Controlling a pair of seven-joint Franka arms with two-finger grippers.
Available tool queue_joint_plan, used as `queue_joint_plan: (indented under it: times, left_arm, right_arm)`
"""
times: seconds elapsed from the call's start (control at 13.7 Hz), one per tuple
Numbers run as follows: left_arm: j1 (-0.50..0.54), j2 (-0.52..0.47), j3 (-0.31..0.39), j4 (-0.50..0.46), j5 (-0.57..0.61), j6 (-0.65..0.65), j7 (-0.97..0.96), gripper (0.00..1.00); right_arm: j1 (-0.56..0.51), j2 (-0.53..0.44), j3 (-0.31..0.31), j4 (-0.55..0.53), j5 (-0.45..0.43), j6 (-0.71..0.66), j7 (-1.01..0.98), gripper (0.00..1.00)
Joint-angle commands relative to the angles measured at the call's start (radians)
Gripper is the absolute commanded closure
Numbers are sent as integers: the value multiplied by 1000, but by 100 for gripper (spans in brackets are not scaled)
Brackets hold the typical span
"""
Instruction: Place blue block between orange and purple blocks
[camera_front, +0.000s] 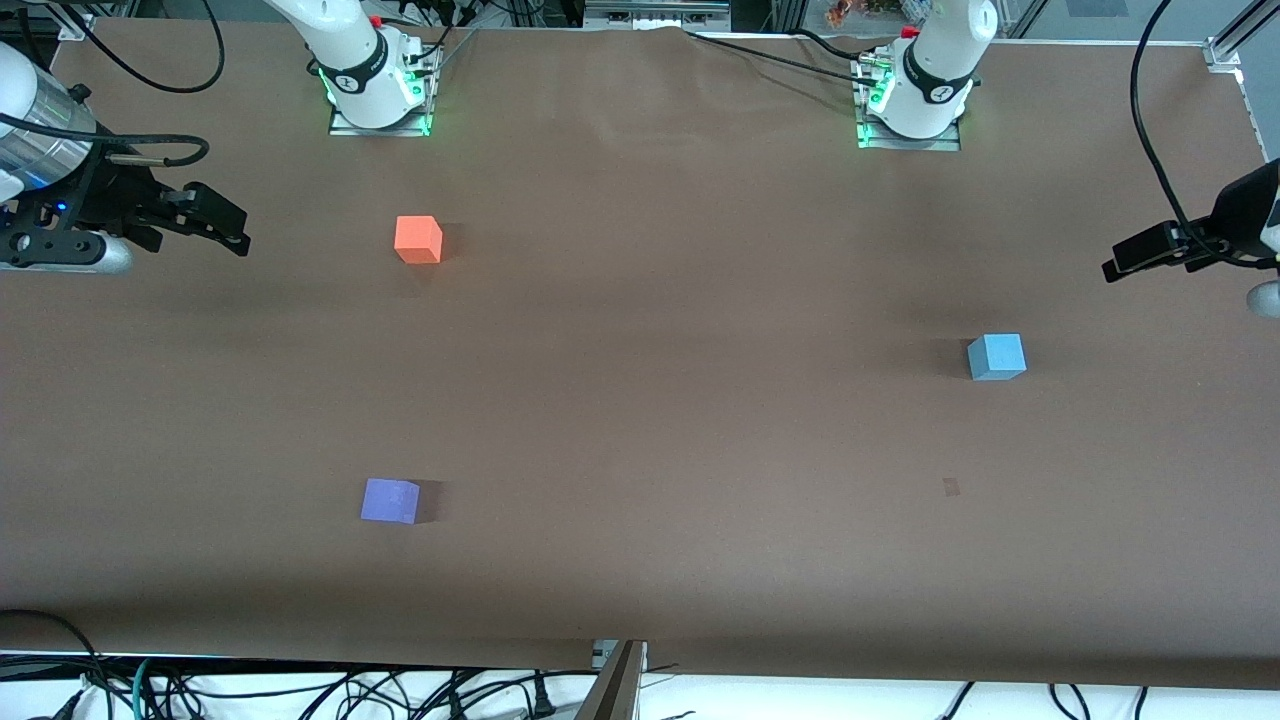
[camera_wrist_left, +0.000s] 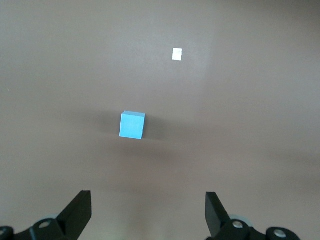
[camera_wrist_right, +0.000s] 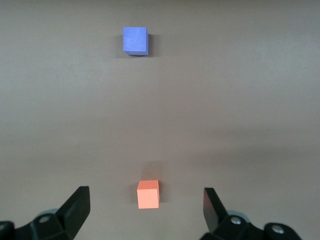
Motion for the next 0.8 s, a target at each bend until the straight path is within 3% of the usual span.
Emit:
queue_joint_plan:
  times: [0.0,0.29,0.73]
  left_arm:
    - [11,34,4,-54,19,34,-2,0]
    - [49,111,6,-225,15,210,-1,0]
    - [49,230,11,-459,18,630,97,0]
  right_arm:
    - [3,-2,2,17,3,-20,3,0]
    - [3,-2,2,17,3,-19,3,0]
    - [3,-2,2,17,1,-19,3,0]
